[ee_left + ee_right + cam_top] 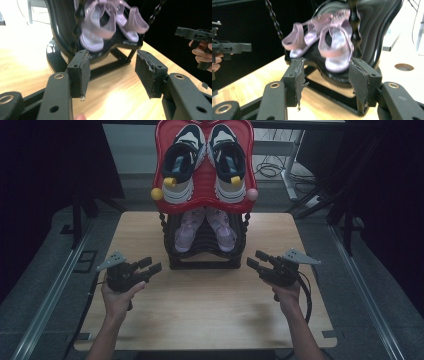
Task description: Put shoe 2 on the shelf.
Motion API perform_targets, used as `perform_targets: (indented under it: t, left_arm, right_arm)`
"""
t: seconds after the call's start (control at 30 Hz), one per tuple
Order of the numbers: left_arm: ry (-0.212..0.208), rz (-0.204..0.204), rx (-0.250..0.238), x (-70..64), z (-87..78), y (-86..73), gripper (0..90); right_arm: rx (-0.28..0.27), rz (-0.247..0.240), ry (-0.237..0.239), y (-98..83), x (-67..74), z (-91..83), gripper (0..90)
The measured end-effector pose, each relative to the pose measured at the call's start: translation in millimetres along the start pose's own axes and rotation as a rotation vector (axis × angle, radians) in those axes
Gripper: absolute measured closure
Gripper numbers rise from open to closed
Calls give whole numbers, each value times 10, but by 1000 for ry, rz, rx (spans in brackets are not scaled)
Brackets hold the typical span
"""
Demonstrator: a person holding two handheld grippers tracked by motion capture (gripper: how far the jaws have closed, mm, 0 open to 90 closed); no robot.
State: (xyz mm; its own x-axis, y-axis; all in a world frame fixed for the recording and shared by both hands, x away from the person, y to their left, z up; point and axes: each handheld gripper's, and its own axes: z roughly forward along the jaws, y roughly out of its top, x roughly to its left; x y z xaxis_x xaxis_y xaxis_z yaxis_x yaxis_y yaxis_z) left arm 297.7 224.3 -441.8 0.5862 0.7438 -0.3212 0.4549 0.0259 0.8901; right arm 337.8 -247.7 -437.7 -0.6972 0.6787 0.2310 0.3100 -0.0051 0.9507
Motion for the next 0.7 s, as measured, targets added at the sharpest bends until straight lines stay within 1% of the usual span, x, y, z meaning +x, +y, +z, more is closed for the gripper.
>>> perform_targets:
  t: [0.03,0.07,0.13,0.27,0.33,0.43,0.5,0.7]
  left_arm:
    - [0,0,0,0,0,0,456]
    - [-2,-10,6,9,5,-72,456]
    - [4,-9,17,18,7,-128,456]
    - [8,-13,22,40,4,-179,456]
    - [6,-23,22,50,6,-207,456]
    - [16,-14,29,47,15,-229,456]
    - [12,-9,26,37,21,-235,457]
    - [5,-2,37,30,38,-252,457]
  right_arm:
    - [5,6,-4,-45,-4,3,460]
    - [10,8,-6,-90,-13,9,460]
    - [25,18,-10,-173,-27,17,460]
    - [43,25,-17,-295,-58,36,460]
    - [49,24,-23,-320,-63,42,460]
    - [54,25,-25,-346,-65,51,460]
    - [61,20,-25,-351,-65,60,460]
    - [39,14,-26,-326,-57,30,460]
